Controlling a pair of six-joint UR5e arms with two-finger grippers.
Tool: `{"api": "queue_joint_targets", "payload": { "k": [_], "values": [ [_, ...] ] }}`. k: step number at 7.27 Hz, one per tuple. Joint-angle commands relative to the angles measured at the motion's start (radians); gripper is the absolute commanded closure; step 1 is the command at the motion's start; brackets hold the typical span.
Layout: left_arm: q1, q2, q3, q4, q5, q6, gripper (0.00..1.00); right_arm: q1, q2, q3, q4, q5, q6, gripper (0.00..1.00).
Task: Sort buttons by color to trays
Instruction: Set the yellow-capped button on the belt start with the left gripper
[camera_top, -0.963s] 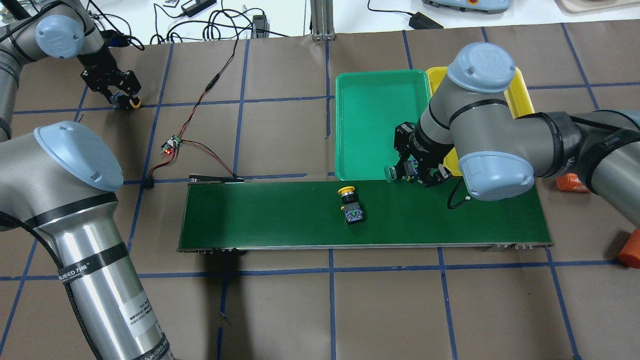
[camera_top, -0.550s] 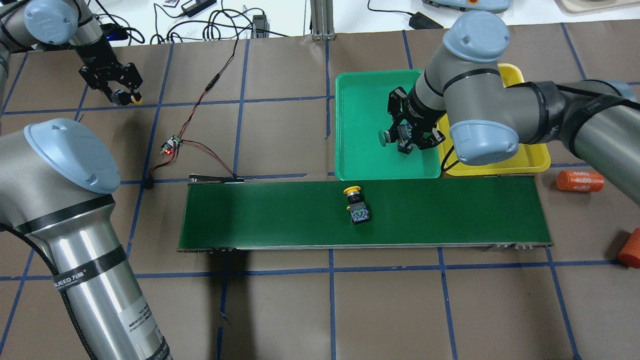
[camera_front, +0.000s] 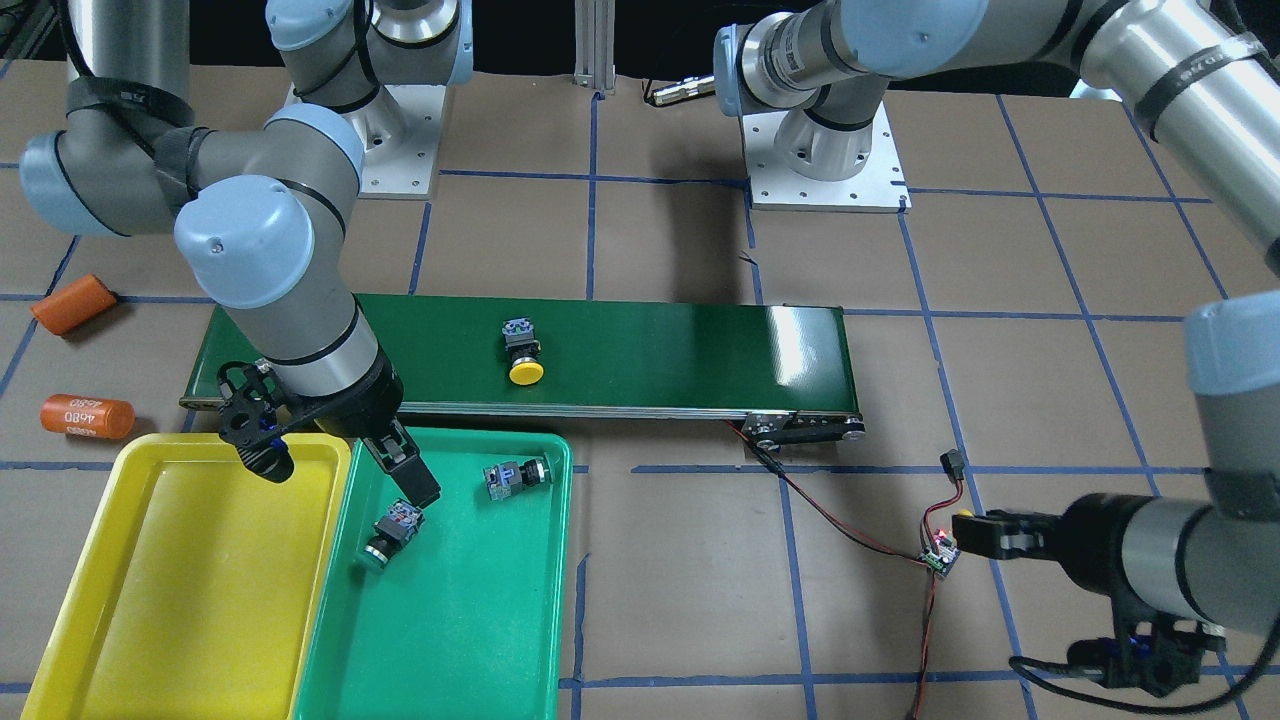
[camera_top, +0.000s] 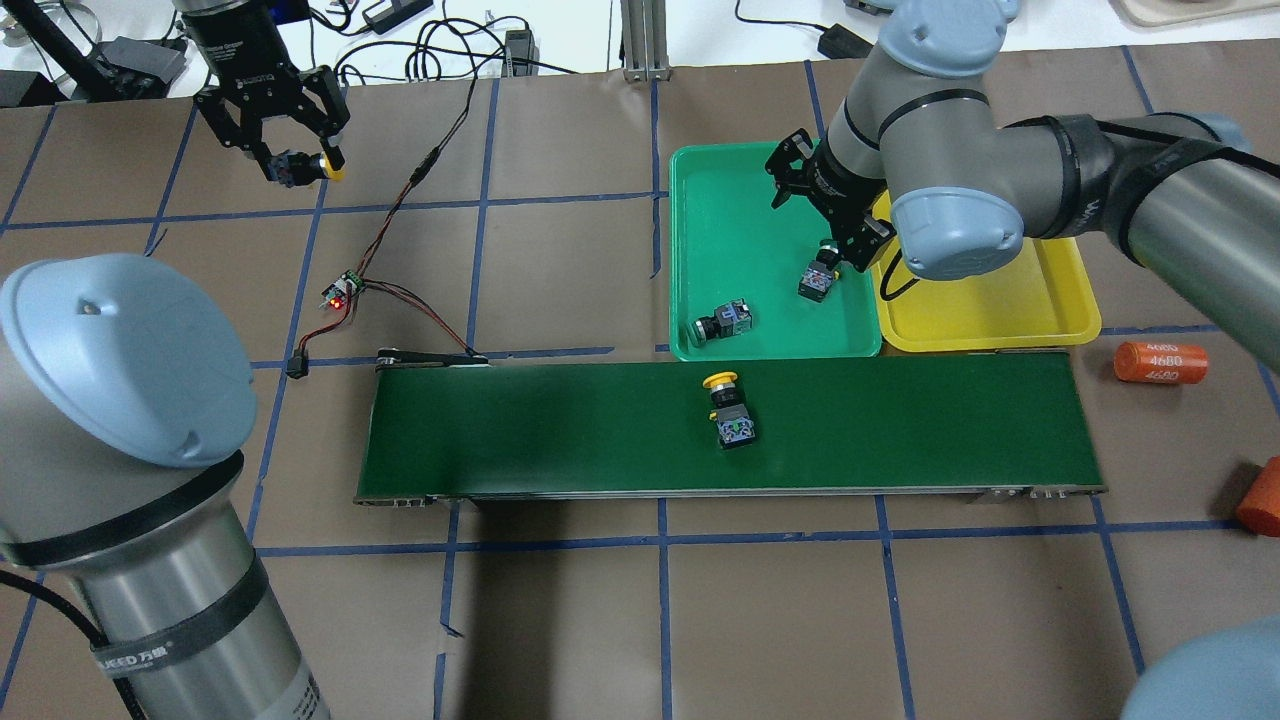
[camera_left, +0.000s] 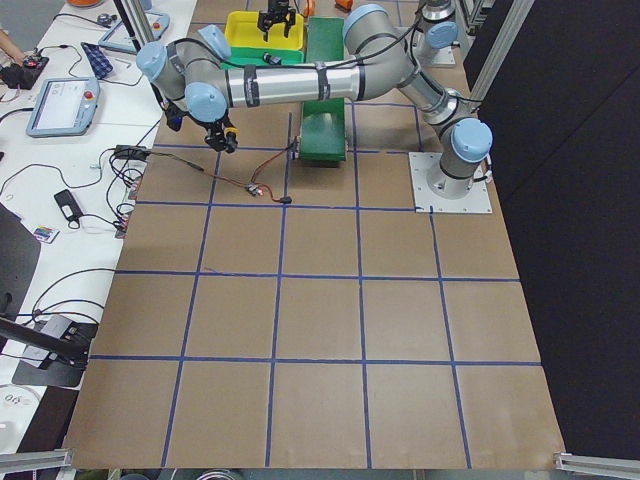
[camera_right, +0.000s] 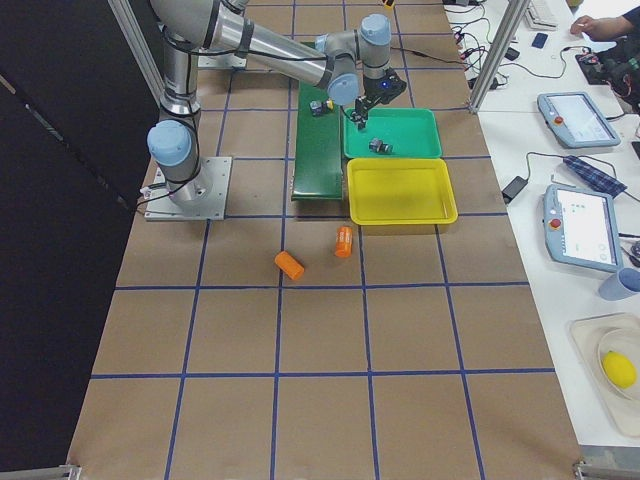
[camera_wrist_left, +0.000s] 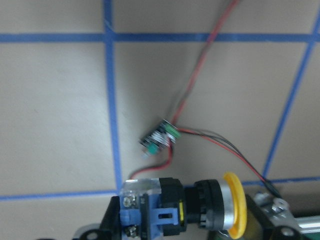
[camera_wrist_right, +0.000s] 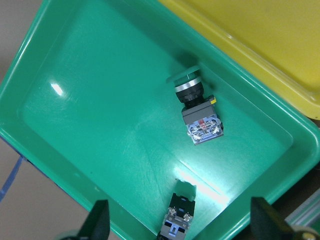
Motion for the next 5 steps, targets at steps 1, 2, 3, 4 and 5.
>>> {"api": "queue_joint_targets", "payload": {
  "k": [1,2,3,4,5],
  "values": [
    [-0.022,0.203,-0.266,0.029,-0.008,-0.027,1.00,-0.013,-0.133,-0.002,0.221,-0.112,-0.293,0.00],
    [-0.023,0.301,-0.413,0.101,-0.022,-0.028,1.00,-0.010,-0.194,0.003,0.285,-0.129,-0.453,0.00],
    [-0.025,0.387,-0.580,0.225,-0.023,-0.027,1.00,-0.007,-0.258,0.010,0.319,-0.125,-0.630,0.00],
    [-0.025,0.472,-0.741,0.340,-0.025,-0.031,1.00,-0.004,-0.268,0.023,0.330,-0.131,-0.785,0.00],
    [-0.045,0.523,-0.869,0.490,-0.025,-0.045,1.00,-0.003,-0.271,0.045,0.327,-0.131,-0.799,0.00]
  ]
}}
